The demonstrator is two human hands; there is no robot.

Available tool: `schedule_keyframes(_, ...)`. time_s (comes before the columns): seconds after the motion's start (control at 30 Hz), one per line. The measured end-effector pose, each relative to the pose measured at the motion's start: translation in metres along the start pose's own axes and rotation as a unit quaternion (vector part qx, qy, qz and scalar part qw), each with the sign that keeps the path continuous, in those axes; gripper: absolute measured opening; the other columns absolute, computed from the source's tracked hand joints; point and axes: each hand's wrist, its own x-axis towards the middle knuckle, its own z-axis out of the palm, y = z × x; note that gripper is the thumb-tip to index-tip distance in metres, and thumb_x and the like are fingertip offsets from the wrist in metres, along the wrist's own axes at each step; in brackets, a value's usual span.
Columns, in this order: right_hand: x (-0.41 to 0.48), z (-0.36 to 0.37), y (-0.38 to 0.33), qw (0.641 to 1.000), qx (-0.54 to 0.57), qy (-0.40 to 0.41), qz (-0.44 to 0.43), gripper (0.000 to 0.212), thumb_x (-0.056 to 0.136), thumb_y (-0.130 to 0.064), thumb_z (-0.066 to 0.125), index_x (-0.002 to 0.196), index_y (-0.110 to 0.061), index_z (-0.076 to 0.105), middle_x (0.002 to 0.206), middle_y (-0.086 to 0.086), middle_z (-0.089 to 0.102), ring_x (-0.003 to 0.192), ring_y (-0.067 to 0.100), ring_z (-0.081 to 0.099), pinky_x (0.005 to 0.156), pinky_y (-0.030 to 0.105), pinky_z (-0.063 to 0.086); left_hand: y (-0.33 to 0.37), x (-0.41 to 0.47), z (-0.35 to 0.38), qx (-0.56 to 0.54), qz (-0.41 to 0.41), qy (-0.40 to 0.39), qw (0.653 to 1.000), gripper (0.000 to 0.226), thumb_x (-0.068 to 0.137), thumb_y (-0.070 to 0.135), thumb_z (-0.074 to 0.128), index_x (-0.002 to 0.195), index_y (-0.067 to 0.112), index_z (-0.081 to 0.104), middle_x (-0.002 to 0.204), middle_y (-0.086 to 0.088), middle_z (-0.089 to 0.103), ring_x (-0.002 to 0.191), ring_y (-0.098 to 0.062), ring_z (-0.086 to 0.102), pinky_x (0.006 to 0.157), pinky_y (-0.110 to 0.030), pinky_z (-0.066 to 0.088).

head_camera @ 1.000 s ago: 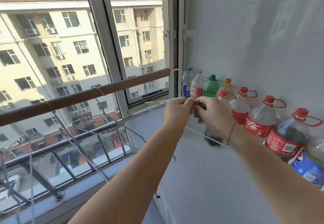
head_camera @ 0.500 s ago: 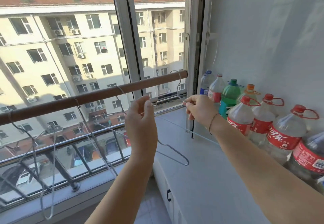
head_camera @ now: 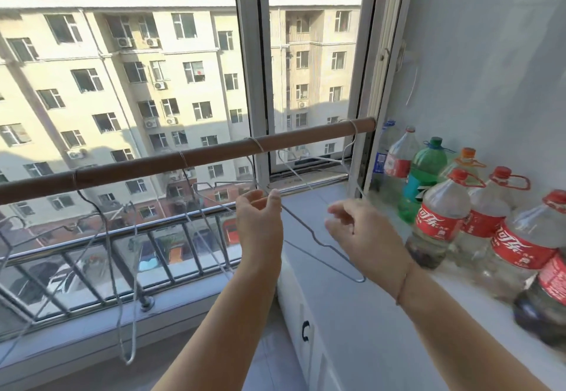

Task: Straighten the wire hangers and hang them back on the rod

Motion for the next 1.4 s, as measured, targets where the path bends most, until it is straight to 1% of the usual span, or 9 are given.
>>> schedule_keyframes(0.1,-0.013,0.011,-0.001,0.993,0.029,-0.112,0.039,0.028,0.087,-0.035,0.057,0.107,-0.017,0.062,0.096,-0.002,0.066,0.088,0.010,0.061,0.076,0.017,0.045,0.000,0.001,0.002,-0.011,-0.018,-0.007,1.000,0.027,0.089,0.018,0.060,0.112,0.007,0.052,0.094,-0.012,0.065,0.075,-0.018,0.062,0.078,-0.033,0.053)
schedule_keyframes(0.27,-0.009,0.019,-0.005,0.991,0.059,-0.104,0.055,0.022,0.086,-0.028,0.058,0.106,-0.018,0.061,0.086,-0.002,0.063,0.080,0.010,0.060,0.072,0.019,0.046,0.001,0.005,0.008,-0.026,-0.028,-0.017,0.999,0.020,0.087,0.005,0.061,0.107,0.004,0.059,0.088,-0.009,0.065,0.067,-0.013,0.059,0.063,-0.020,0.049)
schedule_keyframes(0.5,0.019,0.029,-0.019,0.985,0.135,-0.087,0.067,0.016,0.089,-0.012,0.047,0.094,-0.020,0.060,0.066,-0.002,0.061,0.064,0.015,0.057,0.070,0.033,0.052,0.018,0.034,0.020,-0.045,-0.046,-0.031,0.997,0.022,0.085,0.001,0.057,0.107,0.003,0.060,0.082,-0.012,0.062,0.062,-0.016,0.052,0.060,-0.025,0.046)
schedule_keyframes(0.67,0.009,0.044,-0.002,0.977,0.138,-0.143,0.083,0.020,0.091,-0.024,0.050,0.103,-0.014,0.062,0.074,0.000,0.065,0.064,0.006,0.058,0.067,0.023,0.048,-0.008,0.037,0.017,-0.003,-0.097,-0.040,0.994,0.025,0.085,-0.002,0.057,0.110,0.001,0.059,0.081,-0.011,0.062,0.062,-0.015,0.052,0.063,-0.027,0.044)
schedule_keyframes(0.8,-0.005,0.050,0.024,0.974,0.167,-0.113,0.101,0.027,0.093,-0.028,0.047,0.113,-0.013,0.058,0.088,-0.002,0.063,0.081,0.012,0.060,0.068,0.016,0.043,-0.045,0.015,0.008,0.046,-0.120,-0.088,0.988,0.023,0.084,-0.003,0.057,0.104,0.007,0.061,0.071,-0.004,0.059,0.059,-0.013,0.050,0.058,-0.023,0.043)
schedule_keyframes(1.0,-0.014,0.061,0.048,0.991,0.062,-0.095,0.075,0.041,0.089,-0.015,0.051,0.129,-0.016,0.045,0.128,0.008,0.048,0.121,0.020,0.044,0.105,0.030,0.033,-0.089,-0.019,-0.006,0.130,-0.150,-0.156,0.967,0.023,0.087,0.000,0.051,0.102,0.011,0.066,0.074,-0.002,0.060,0.062,-0.014,0.047,0.059,-0.022,0.039)
schedule_keyframes(1.23,-0.030,0.062,0.061,0.990,-0.063,-0.108,0.069,0.022,0.086,-0.026,0.054,0.107,-0.028,0.063,0.113,-0.006,0.064,0.113,0.019,0.048,0.101,0.039,0.034,-0.096,-0.021,-0.027,0.224,-0.087,-0.196,0.951,0.024,0.089,0.007,0.051,0.090,0.023,0.070,0.074,0.004,0.063,0.053,-0.010,0.043,0.045,-0.014,0.034)
schedule_keyframes(1.33,-0.031,0.058,0.063,0.990,-0.053,-0.109,0.069,0.016,0.087,-0.026,0.056,0.097,-0.019,0.066,0.097,0.001,0.069,0.099,0.021,0.057,0.090,0.035,0.042,-0.097,-0.024,-0.031,0.251,-0.028,-0.189,0.949,0.020,0.087,0.009,0.055,0.092,0.020,0.071,0.086,-0.001,0.068,0.072,-0.012,0.054,0.070,-0.022,0.044)
schedule_keyframes(1.4,-0.036,0.055,0.061,0.989,-0.033,-0.119,0.079,0.014,0.087,-0.025,0.057,0.091,-0.015,0.066,0.086,0.004,0.069,0.085,0.022,0.061,0.080,0.034,0.048,-0.098,-0.026,-0.031,0.264,0.041,-0.110,0.957,0.012,0.085,0.014,0.060,0.092,0.020,0.068,0.097,-0.002,0.063,0.093,-0.015,0.055,0.088,-0.029,0.044)
